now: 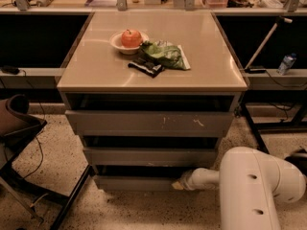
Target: Open bottom drawer
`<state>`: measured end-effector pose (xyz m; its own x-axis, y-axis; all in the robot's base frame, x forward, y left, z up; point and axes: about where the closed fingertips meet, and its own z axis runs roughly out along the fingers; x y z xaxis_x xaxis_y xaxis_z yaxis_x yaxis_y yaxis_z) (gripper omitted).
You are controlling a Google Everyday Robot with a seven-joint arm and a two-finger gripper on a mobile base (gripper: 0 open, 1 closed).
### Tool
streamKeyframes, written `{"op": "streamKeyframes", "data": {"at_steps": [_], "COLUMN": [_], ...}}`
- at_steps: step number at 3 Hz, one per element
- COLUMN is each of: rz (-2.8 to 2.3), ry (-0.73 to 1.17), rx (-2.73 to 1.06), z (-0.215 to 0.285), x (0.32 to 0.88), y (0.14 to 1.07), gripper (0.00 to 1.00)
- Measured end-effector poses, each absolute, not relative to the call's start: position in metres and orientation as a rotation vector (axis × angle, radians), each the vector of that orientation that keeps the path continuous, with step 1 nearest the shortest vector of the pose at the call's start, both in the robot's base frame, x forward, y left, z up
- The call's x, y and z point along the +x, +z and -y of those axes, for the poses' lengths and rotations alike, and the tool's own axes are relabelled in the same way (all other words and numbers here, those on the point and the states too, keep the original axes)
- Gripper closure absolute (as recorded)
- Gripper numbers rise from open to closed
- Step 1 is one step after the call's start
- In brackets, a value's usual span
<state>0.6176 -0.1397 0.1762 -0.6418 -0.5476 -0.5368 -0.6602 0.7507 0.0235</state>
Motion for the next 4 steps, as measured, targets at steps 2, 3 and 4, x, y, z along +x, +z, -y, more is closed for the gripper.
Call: {"op": "streamKeyframes", "data": {"at_steps": [2, 3, 4], "rz": [-2.460, -2.458, -2.458], "ry": [0.259, 0.264, 0.264], "rx": [-0.860, -0.894, -0.894], "z": [0.138, 0.139, 0.139], "x": [0.580, 0.552, 0.552], "y": [0.182, 0.173, 0.180], "gripper": [1.00, 1.00, 1.00]}}
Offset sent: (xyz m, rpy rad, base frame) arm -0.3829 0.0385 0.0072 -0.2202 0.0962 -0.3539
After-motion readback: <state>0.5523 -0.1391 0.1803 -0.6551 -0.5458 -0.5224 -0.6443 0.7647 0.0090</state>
